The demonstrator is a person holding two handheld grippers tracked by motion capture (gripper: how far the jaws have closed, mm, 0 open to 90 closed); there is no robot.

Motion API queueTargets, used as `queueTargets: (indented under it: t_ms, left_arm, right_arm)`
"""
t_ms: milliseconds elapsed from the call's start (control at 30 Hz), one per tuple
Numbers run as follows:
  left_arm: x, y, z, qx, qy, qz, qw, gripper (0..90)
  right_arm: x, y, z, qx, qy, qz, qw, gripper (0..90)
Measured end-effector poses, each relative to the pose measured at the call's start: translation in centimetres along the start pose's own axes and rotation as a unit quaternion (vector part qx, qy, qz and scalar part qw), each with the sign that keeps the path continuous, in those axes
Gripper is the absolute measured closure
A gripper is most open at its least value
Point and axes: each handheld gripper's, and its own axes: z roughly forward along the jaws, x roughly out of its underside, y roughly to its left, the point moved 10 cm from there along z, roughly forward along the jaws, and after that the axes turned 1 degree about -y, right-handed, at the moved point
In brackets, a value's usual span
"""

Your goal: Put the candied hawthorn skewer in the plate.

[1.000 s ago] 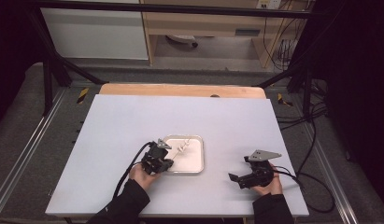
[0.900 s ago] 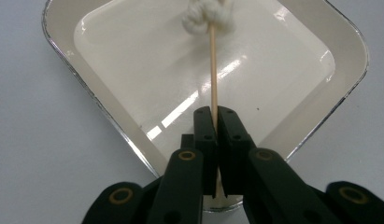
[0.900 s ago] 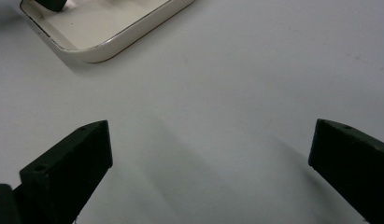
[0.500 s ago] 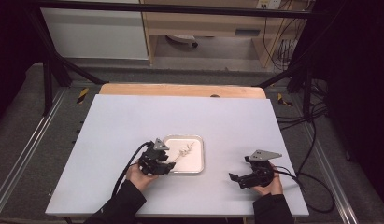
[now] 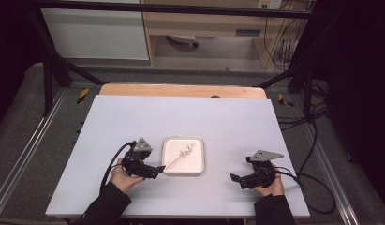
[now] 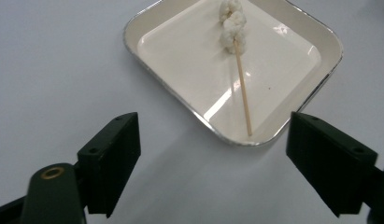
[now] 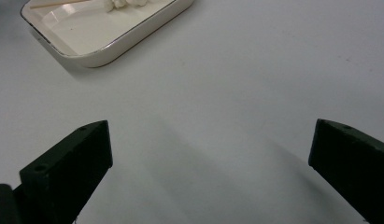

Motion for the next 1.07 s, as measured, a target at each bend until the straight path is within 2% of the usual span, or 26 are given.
queueTargets:
  t_ms: [200, 367, 533, 667, 767, 1067]
  left_arm:
    - [1.8, 1.1, -1.4, -0.003, -0.016, 0.000, 0.9999, 12.6]
    - [3.6, 2.3, -2.3, -0.007, -0.029, -0.013, 0.9995, 12.1]
    - [5.5, 3.6, -2.9, -0.012, -0.036, -0.036, 0.9986, 12.2]
    - [6.6, 4.4, -3.1, -0.020, -0.038, -0.039, 0.9984, 12.3]
    - [7.0, 4.7, -3.2, -0.019, -0.042, -0.048, 0.9978, 12.6]
    - [7.2, 4.9, -3.2, -0.016, -0.045, -0.053, 0.9975, 12.9]
  right_arm:
    - [0.0, 0.0, 0.0, 0.000, -0.003, 0.002, 1.0000, 0.3]
    - [0.0, 0.0, 0.0, 0.001, -0.001, 0.001, 1.0000, 0.3]
    - [0.1, 0.0, 0.0, 0.000, 0.000, 0.000, 1.0000, 0.3]
    - [0.1, 0.0, 0.0, -0.001, -0.001, 0.000, 1.0000, 0.3]
    - [0.1, 0.0, -0.1, -0.001, -0.001, 0.001, 1.0000, 0.3]
    - [0.1, 0.1, -0.1, -0.003, -0.001, 0.002, 1.0000, 0.3]
